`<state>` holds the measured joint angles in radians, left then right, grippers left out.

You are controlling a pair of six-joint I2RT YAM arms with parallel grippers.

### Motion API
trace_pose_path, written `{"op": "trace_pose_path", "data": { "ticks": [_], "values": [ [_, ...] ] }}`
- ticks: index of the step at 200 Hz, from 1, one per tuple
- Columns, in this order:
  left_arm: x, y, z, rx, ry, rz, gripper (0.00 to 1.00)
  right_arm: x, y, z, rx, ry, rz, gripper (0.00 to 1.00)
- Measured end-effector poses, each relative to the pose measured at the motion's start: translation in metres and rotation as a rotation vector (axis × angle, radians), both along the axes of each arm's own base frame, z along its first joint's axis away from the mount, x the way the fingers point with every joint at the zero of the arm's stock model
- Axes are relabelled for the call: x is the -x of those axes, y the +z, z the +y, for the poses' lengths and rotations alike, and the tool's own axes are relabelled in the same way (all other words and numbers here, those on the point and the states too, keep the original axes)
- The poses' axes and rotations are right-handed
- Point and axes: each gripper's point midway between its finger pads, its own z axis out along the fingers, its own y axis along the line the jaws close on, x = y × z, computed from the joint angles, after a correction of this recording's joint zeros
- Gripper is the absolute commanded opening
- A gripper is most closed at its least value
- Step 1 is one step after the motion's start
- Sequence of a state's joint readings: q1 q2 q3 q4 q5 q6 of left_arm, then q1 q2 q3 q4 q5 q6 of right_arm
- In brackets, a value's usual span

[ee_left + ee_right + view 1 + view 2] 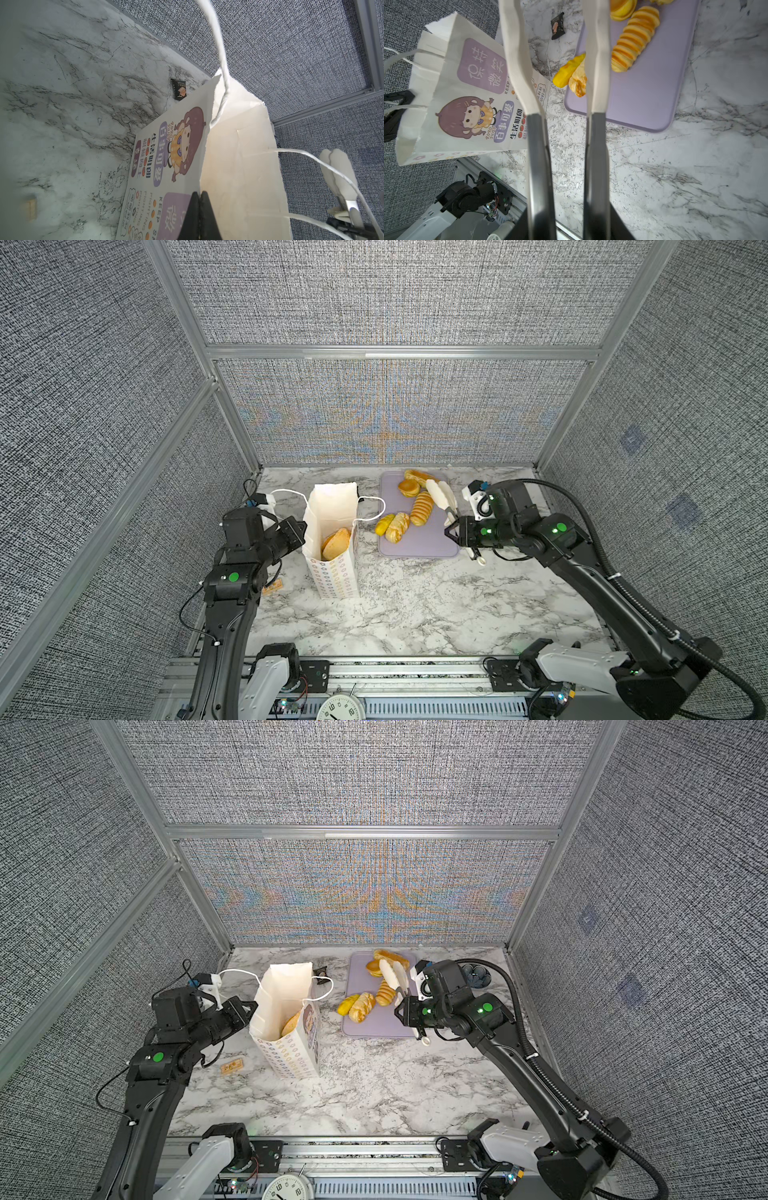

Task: Place the fake bread into the paper bag
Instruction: 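Draw the right gripper with tongs back over the tray, then lower the tongs onto the yellow-and-cream bun on the tray and pinch it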

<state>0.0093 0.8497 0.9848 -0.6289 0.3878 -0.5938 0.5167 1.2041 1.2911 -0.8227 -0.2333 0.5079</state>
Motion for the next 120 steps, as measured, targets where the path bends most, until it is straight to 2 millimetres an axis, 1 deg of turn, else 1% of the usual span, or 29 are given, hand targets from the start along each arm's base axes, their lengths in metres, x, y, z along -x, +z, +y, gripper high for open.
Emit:
{"op": "trace_pose_path", "data": {
  "ticks": [23, 43, 120],
  "values": [
    [0.0, 0.0, 0.0, 0.0, 0.0, 0.001, 0.0, -0.003, -0.027, -0.003, -0.024, -0.017, 0.081, 0.38],
    [0.0, 0.0, 0.0, 0.0, 0.0, 0.001, 0.0, -0.002, -0.045, 0.001, -0.052, -0.009, 0.142, 0.38],
    [0.0, -0.002, 0.0, -0.003, -0.001, 0.003, 0.0, -0.005, -0.098, 0.029, -0.175, 0.017, 0.323, 0.41]
  ]
}}
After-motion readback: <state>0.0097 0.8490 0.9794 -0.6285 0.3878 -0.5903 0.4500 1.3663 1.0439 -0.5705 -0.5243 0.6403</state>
